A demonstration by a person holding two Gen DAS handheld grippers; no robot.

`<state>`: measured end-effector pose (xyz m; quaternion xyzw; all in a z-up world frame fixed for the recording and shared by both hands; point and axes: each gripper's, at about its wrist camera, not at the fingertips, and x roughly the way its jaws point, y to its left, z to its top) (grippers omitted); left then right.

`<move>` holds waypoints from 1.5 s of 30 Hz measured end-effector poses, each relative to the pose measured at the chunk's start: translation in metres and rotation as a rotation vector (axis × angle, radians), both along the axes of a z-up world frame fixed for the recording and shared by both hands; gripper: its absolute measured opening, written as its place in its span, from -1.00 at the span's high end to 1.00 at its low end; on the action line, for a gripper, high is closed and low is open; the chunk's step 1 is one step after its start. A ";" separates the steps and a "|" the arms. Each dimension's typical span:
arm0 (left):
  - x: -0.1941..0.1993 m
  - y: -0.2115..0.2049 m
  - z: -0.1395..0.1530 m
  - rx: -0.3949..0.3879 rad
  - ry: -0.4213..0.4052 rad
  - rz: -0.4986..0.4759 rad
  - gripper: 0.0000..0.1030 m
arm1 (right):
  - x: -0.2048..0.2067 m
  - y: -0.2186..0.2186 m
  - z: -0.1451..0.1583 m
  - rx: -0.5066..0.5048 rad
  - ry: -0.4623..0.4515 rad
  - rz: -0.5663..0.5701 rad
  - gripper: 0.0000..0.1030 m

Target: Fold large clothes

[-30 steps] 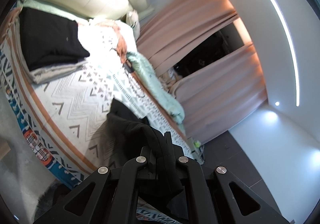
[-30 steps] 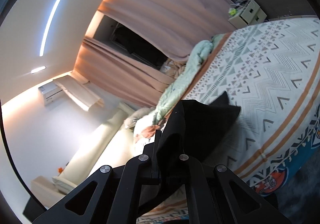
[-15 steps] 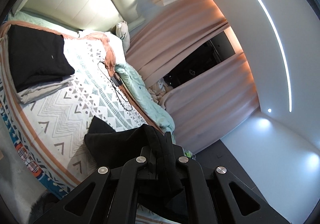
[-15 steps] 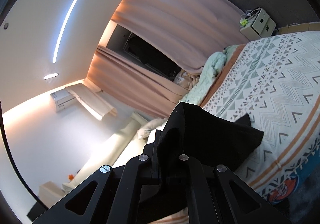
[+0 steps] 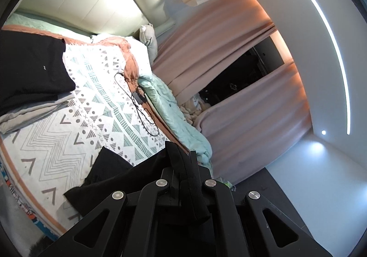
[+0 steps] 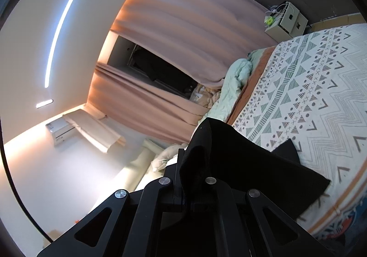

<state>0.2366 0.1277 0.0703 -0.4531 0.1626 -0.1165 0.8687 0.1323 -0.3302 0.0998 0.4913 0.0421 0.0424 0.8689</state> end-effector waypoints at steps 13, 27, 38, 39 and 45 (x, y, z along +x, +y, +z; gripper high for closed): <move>0.130 -0.021 -0.033 0.008 0.162 0.033 0.93 | 0.120 -0.030 -0.039 0.126 0.116 -0.064 0.93; 0.223 -0.041 -0.128 -0.039 0.407 0.176 0.93 | 0.207 -0.057 -0.128 0.228 0.295 -0.110 0.90; 0.261 -0.053 -0.177 0.035 0.445 0.156 0.82 | 0.251 -0.068 -0.204 0.232 0.468 -0.056 0.87; 0.262 -0.054 -0.178 0.042 0.442 0.153 0.67 | 0.252 -0.067 -0.205 0.222 0.482 -0.060 0.86; 0.251 -0.052 -0.171 0.059 0.382 0.199 -0.53 | 0.254 -0.060 -0.204 0.198 0.466 -0.055 -0.20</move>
